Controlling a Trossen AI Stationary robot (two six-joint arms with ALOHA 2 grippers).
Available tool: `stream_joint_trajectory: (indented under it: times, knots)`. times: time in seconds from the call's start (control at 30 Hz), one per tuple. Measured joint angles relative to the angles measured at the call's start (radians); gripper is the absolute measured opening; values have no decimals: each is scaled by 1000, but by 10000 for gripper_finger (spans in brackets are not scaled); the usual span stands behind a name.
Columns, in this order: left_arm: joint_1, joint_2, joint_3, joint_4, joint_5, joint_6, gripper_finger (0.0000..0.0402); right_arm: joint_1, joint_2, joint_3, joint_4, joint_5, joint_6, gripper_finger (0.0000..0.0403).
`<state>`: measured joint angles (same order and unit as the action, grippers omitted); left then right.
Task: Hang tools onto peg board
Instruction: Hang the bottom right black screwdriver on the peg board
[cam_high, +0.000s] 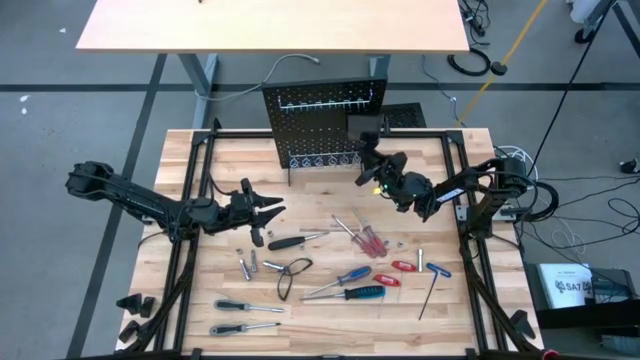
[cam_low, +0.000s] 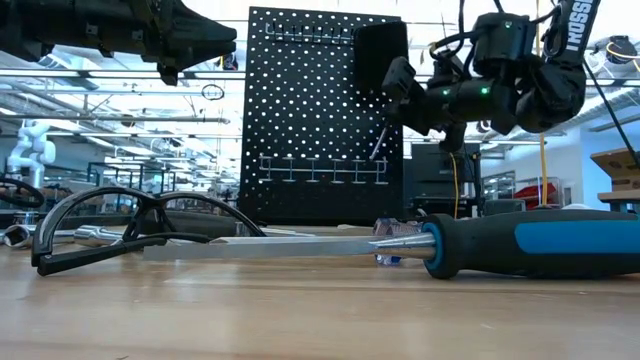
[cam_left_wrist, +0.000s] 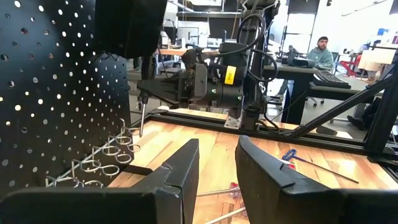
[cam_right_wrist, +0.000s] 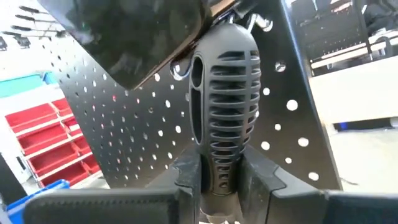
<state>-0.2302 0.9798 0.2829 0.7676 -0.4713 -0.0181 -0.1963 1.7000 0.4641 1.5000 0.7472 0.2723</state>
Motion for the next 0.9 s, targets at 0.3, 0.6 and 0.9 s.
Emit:
stream_joint_trajectory:
  times: [0.3, 0.6, 0.9]
  knots:
    - [0, 0, 0, -6, 0, 0, 107, 0, 0, 0, -5, 54, -31, 56]
    - [0, 0, 0, -16, 0, 0, 107, -5, 0, 0, 23, 68, -34, 56]
    - [0, 0, 0, -18, 0, 0, 107, -6, 0, 0, 38, 98, -50, 56]
